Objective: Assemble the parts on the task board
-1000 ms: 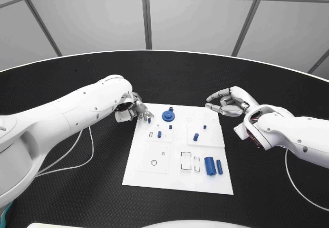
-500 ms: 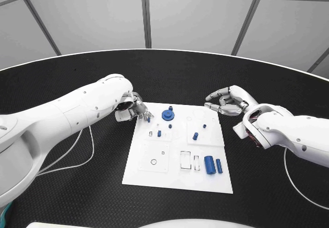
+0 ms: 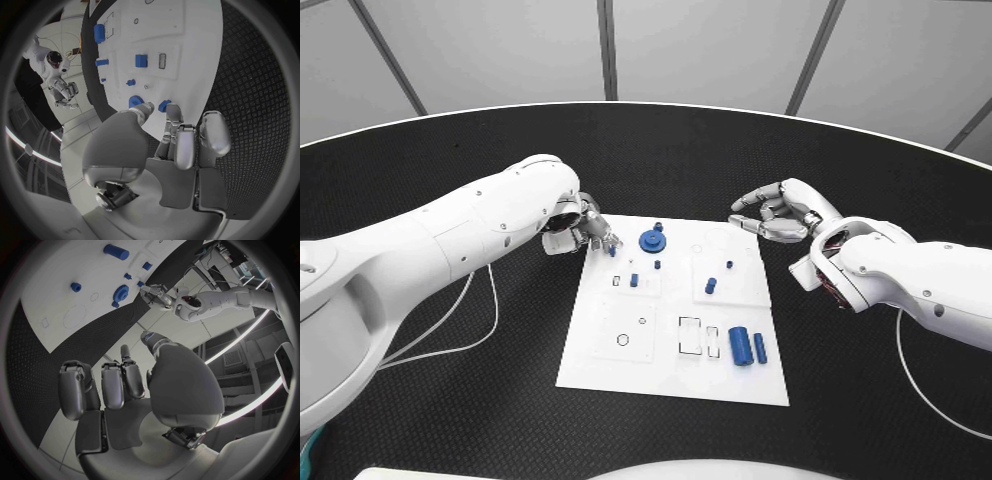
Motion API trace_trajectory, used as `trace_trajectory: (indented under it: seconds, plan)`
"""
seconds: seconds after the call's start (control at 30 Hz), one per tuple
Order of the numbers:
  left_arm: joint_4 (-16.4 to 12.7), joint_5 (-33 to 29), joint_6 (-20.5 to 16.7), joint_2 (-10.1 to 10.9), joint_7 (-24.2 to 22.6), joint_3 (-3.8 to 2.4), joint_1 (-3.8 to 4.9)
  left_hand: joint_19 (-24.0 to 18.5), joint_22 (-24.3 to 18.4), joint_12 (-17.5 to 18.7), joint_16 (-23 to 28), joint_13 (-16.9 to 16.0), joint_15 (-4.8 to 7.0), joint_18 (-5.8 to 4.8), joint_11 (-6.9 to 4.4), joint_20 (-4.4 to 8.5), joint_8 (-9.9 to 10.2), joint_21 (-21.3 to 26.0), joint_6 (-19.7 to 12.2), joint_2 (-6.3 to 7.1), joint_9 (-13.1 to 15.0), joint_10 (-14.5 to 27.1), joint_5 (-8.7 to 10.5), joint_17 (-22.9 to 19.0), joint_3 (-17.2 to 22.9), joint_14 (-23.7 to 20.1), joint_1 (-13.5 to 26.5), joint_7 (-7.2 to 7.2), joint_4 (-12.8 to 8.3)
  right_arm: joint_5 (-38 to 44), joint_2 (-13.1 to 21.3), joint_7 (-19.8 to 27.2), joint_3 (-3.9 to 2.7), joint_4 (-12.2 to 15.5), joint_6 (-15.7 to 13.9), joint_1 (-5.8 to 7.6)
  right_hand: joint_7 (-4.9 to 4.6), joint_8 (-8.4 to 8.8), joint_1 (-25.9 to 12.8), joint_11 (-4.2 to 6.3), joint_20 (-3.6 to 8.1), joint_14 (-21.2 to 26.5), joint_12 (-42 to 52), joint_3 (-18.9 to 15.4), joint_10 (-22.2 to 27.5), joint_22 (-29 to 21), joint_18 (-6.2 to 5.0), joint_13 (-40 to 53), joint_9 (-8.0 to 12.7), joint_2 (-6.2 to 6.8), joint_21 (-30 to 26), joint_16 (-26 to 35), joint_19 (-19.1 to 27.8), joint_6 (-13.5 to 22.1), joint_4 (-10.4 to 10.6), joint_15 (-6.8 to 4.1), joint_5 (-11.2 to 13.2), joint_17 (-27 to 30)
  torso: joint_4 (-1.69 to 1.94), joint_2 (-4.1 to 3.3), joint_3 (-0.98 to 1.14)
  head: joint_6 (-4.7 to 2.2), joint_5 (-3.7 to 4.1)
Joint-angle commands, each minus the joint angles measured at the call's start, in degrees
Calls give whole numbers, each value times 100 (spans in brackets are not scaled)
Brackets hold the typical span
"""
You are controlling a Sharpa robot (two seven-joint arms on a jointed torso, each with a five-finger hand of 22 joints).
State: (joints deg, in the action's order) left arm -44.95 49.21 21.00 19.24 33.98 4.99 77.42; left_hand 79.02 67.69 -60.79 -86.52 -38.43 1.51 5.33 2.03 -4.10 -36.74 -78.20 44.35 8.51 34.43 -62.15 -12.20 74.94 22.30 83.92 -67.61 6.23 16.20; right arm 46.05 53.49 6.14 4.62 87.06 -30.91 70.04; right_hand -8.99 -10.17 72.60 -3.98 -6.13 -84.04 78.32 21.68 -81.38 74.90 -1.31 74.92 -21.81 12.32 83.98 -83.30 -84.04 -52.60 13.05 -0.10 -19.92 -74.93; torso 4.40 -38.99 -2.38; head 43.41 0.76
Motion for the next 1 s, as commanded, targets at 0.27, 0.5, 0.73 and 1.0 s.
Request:
trace_trajectory:
  seconds: [0.27,0.5,0.73,1.0]
  plan:
    - [32,5,43,-24,47,1,0,24,5,-24,-22,9,55,-56,-39,20,-84,-25,40,-124,-26,-43,38,759,76,391,-253,-15,-41,0,6,-4,0,8,4,0,15,-31,-42,8,56,-320,-4,19,17,329,-115,557,-12,-25,-23,21,-31,24,28,-36,-26,-461,-1,2,-2,19,7]
    - [70,14,96,-47,86,1,0,20,6,-50,-22,-25,71,-56,-58,32,-142,-25,43,-208,-38,-70,32,761,180,392,-428,-36,-99,0,6,-5,0,14,8,0,15,-31,-42,8,56,-320,-4,19,17,329,-115,557,-12,-25,-23,21,-31,24,28,-36,-26,-461,-8,7,2,33,21]
    - [89,15,107,-63,94,2,0,20,6,-54,-20,-30,72,-56,-59,33,-148,-25,46,-213,-38,-73,32,756,184,391,-433,-37,-100,0,6,-6,-1,16,12,0,16,-34,-40,9,57,-319,-1,19,13,325,-116,559,-13,-26,-27,27,-30,23,28,-37,-27,-455,-5,7,2,37,26]
    - [114,16,110,-76,85,4,0,13,5,-40,-10,6,81,-56,-67,39,-182,-23,-13,-308,-57,-53,50,737,315,384,-576,-42,-150,0,3,-7,-1,12,22,0,16,-34,-40,9,57,-319,-1,19,13,325,-116,559,-13,-26,-27,27,-30,23,28,-37,-27,-455,0,7,1,49,20]
